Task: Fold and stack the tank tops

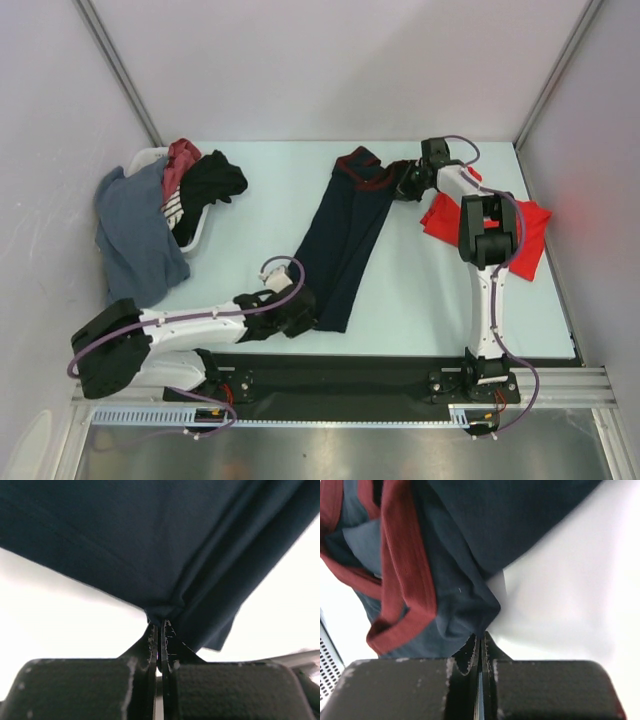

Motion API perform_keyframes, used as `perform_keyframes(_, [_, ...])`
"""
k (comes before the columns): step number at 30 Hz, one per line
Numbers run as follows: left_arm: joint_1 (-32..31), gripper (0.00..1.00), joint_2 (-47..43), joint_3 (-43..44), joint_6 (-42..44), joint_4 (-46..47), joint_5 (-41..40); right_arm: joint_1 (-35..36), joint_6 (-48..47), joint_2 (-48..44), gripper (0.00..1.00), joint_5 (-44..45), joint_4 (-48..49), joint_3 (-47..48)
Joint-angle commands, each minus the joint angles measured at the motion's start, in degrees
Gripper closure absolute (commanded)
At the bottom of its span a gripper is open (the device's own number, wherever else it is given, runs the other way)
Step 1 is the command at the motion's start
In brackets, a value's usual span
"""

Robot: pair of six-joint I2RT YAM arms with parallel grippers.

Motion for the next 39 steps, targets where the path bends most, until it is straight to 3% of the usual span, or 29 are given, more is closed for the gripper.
perform_keyframes(1, [-8.51,0.99,2.66,3.17,-10.71,-4.03,-0.31,-1.67,-5.12,3.81,1.00,2.72,-2.57,11.31])
perform_keyframes(3, [-13.16,0.96,5.46,6.85,-15.37,-5.17,-3.03,-1.32,-5.21,5.74,1.00,1.58,-3.62,13.97])
perform_keyframes(6, [-15.30,0.85,9.51,11.95,-17.67,-8.68,-4.36,-0.62,-5.13,6.10,0.97,1.93,-4.33,15.92])
perform_keyframes(8, [-15.30,0.55,10.66,13.63,-16.97,-10.70,-4.54,-0.53,-5.04,5.67,0.87,2.19,-3.98,15.22])
perform_keyframes(10, [-15.30,0.32,10.14,13.46,-16.36,-11.68,-5.68,-0.70,-5.12,5.05,0.78,2.45,-3.37,14.69])
perform_keyframes(12, [-15.39,0.25,8.22,12.85,-15.65,-13.61,-7.51,-0.70,-5.39,4.96,0.73,2.54,-3.54,14.69])
perform_keyframes(16, [-15.21,0.25,2.24,10.74,-15.13,-19.50,-12.26,-0.61,-5.83,3.30,0.64,3.24,-5.56,13.99])
perform_keyframes(22, [-15.12,0.27,-5.15,12.65,-1.10,-19.42,-14.73,1.40,-7.76,-5.13,0.47,12.11,-7.23,7.66])
perform_keyframes(29, [-14.77,0.28,-7.70,13.37,9.92,-10.98,-12.27,8.43,-10.84,-10.42,0.42,25.12,-12.59,8.54])
perform_keyframes(39, [-12.22,0.29,-8.14,12.76,13.01,-11.77,-9.72,16.96,-9.87,-2.52,0.42,29.70,-18.04,20.38])
